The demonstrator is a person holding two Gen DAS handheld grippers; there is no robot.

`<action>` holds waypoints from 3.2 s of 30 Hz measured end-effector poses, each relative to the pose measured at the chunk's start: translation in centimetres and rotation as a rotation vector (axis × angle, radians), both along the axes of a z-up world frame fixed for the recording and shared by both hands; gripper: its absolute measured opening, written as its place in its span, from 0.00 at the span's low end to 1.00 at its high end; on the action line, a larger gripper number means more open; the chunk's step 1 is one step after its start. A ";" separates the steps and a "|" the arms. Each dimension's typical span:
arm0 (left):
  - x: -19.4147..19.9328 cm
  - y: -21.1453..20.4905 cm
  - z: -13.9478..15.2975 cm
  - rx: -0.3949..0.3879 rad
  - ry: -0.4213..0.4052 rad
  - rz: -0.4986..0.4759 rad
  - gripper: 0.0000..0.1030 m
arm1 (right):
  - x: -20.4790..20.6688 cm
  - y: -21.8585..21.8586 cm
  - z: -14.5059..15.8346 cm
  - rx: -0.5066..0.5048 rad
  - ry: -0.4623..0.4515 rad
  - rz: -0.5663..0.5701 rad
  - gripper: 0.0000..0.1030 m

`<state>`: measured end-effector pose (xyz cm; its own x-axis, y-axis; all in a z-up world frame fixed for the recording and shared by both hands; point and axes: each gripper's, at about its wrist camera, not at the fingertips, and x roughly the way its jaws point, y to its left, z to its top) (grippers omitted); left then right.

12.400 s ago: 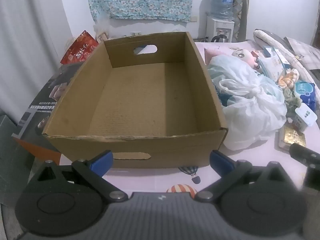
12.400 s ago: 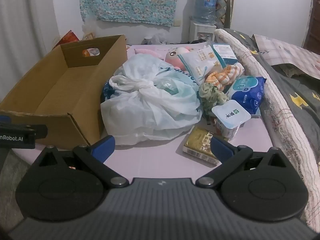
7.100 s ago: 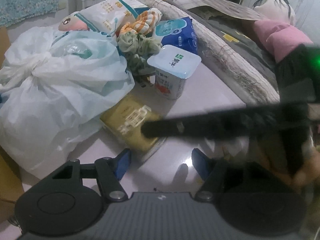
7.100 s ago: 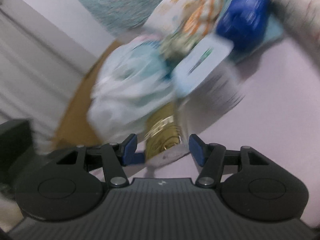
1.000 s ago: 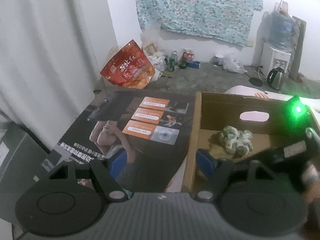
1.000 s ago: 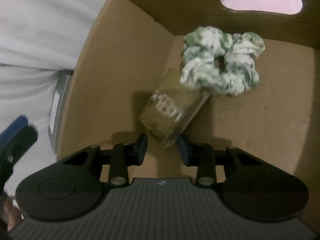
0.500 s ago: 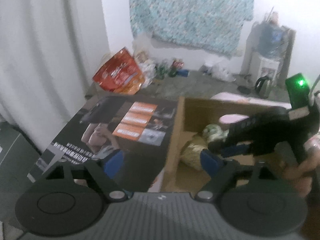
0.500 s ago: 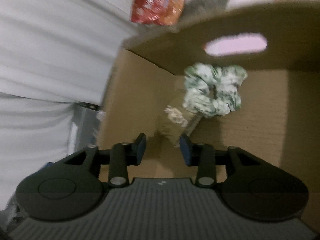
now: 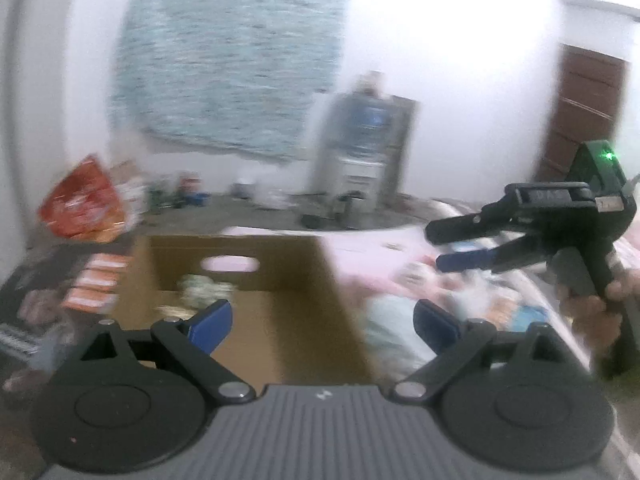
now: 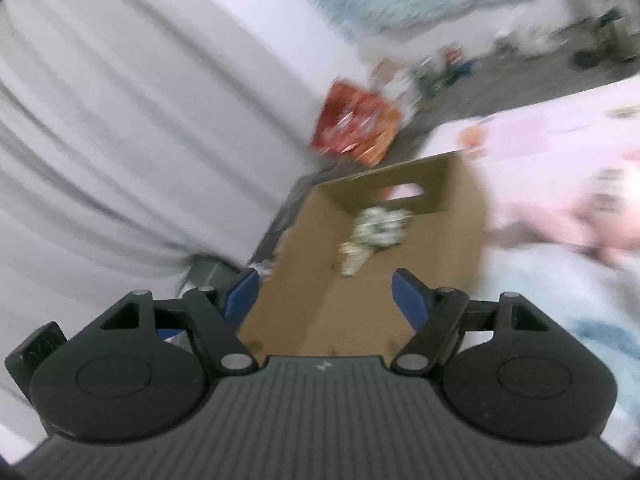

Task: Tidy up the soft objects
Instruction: 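Move the left tool to the white yogurt cup while the right tool moves toward the striped towel, then grasp the white yogurt cup by its rim with the left gripper, then grasp the orange-striped towel with the right gripper and lift it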

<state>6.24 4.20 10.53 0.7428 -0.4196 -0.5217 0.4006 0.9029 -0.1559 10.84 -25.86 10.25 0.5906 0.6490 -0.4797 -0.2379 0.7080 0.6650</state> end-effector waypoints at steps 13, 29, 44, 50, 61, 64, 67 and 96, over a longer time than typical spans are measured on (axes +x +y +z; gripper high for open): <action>-3.5 -14.6 -6.3 0.054 0.051 -0.381 0.95 | -19.7 -15.8 -9.5 0.080 0.010 -0.494 0.73; -4.9 -28.3 -14.5 0.291 0.119 -0.588 0.63 | -16.0 -18.4 -18.5 0.065 0.132 -0.542 0.45; -0.7 -30.4 -17.5 0.263 0.293 -0.522 0.53 | -15.2 -19.0 -22.5 0.307 0.202 -0.482 0.32; -1.1 -28.0 -17.1 0.245 0.352 -0.512 0.58 | -15.7 -17.3 -23.1 0.381 0.227 -0.439 0.32; -0.9 -26.7 -16.8 0.230 0.357 -0.489 0.79 | -16.0 -16.1 -23.5 0.431 0.264 -0.398 0.34; -0.8 -27.4 -17.0 0.264 0.347 -0.469 0.78 | -16.2 -16.9 -22.3 0.382 0.234 -0.423 0.34; -0.3 -28.0 -17.6 0.276 0.376 -0.447 0.74 | -16.4 -17.4 -21.1 0.334 0.206 -0.440 0.34; -0.7 -25.5 -18.5 0.185 0.399 -0.443 0.64 | -9.1 -20.2 -15.5 0.188 0.173 -0.525 0.41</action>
